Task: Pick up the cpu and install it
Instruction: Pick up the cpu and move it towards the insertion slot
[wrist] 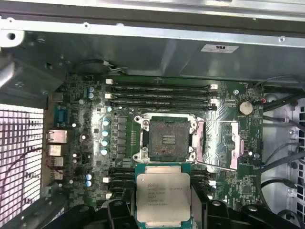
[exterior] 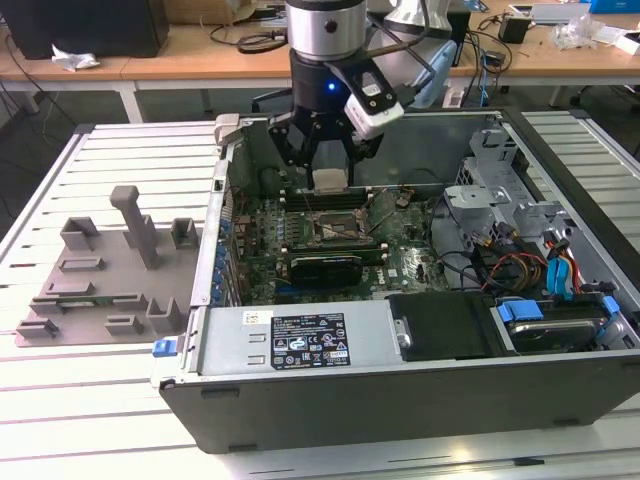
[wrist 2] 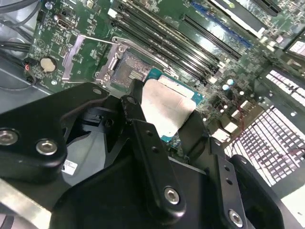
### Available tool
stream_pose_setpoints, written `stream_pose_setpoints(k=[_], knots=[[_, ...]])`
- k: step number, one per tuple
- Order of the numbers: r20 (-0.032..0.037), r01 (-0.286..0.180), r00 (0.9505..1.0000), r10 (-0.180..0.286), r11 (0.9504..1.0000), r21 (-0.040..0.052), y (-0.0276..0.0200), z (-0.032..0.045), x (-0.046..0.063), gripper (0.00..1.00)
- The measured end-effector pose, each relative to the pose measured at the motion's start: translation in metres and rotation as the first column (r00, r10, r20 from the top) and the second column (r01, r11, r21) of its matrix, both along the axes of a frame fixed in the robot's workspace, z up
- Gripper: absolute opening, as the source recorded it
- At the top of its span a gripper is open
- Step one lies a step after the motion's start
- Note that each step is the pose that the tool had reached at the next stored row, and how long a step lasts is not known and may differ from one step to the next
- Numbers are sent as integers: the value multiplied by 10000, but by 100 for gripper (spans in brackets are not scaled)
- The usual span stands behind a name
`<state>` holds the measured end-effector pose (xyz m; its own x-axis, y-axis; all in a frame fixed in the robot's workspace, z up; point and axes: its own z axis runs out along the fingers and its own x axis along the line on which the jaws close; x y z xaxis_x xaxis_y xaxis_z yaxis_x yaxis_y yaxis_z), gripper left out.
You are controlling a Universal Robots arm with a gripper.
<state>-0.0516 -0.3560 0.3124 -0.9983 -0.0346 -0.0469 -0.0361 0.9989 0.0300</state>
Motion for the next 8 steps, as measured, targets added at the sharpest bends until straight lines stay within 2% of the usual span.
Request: stream_pose_setpoints(k=[6, 8], knots=[[-32, -1, 10000, 1, 10000, 0, 19, -119, 109, 55], [-34, -1, 10000, 1, 10000, 2, 44, -170, 137, 55]])
